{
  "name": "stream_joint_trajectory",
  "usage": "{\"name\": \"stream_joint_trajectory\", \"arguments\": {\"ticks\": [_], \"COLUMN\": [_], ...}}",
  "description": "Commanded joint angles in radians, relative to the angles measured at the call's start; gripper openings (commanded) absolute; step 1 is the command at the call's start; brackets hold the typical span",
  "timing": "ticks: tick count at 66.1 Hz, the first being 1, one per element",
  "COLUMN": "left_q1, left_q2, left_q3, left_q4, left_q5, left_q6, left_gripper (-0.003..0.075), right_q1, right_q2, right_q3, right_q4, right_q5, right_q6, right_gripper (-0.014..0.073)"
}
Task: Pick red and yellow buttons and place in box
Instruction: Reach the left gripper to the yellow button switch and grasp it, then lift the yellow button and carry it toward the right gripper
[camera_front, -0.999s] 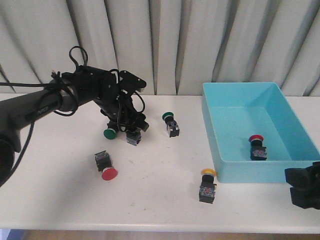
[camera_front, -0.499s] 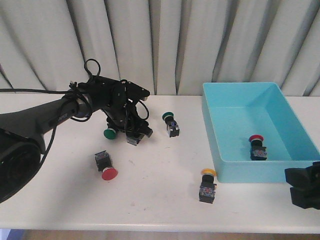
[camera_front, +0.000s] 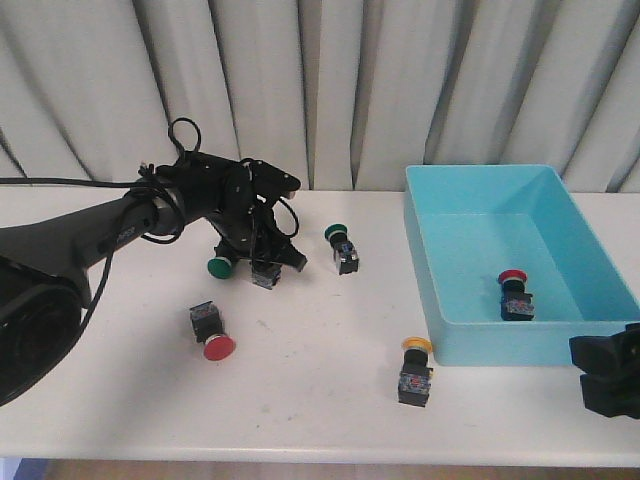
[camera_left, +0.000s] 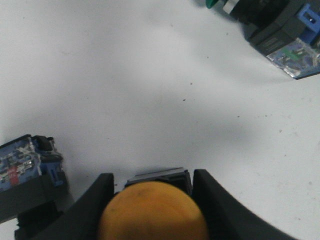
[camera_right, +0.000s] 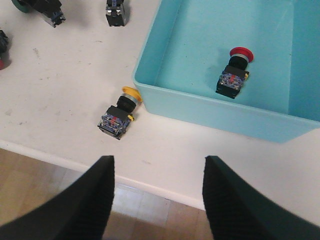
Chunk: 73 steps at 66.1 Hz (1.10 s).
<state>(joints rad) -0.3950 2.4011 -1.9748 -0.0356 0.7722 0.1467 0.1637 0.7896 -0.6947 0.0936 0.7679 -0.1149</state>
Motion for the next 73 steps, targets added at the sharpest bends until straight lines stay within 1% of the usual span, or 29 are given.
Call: {"name": "stream_joint_trajectory", "arguments": {"ticks": [1, 17, 34, 41, 49, 65, 73], "left_q1": [-0.002, -0.002, -0.002, -0.002, -0.002, -0.002, -0.002], "left_q2": [-0.067, -0.108, -0.266, -0.352, -0.483, -0.787, -0.902], "left_q3": [-0.03, -0.03, -0.028, 0.016, 0.153, 0.56, 0.735], "left_q4": [-0.006, -0.006, -0.005, -0.005, -0.005, -0.007, -0.008], "left_q5": [-0.041, 0.017, 0.142, 0.143, 0.062, -0.179, -0.25], "left_q6": [-0.01, -0.009, -0.017, -0.02, -0.039, -0.039, -0.039], "left_gripper": [0.0213, 0.0203, 0.0203, 0.0203, 0.0203, 0.0203, 0.0203], "right_q1": [0.002, 0.002, 0.002, 0.002, 0.002, 0.002, 0.002], "right_q2": [-0.005, -0.005, -0.005, -0.005, -0.005, -0.005, -0.005], "right_q3": [-0.024, -0.024, -0.024, -0.024, -0.024, -0.024, -0.024], "right_q4": [0.005, 0.005, 0.005, 0.005, 0.005, 0.005, 0.005], "right_q5": [-0.06, -0.059, -0.059, -0.059, -0.059, -0.059, -0.059], "right_q6": [-0.008, -0.01, -0.01, -0.01, -0.01, -0.01, -0.01], "right_gripper": [0.0383, 0.0383, 0.0383, 0.0383, 0.0383, 0.0383, 0.0383]}}
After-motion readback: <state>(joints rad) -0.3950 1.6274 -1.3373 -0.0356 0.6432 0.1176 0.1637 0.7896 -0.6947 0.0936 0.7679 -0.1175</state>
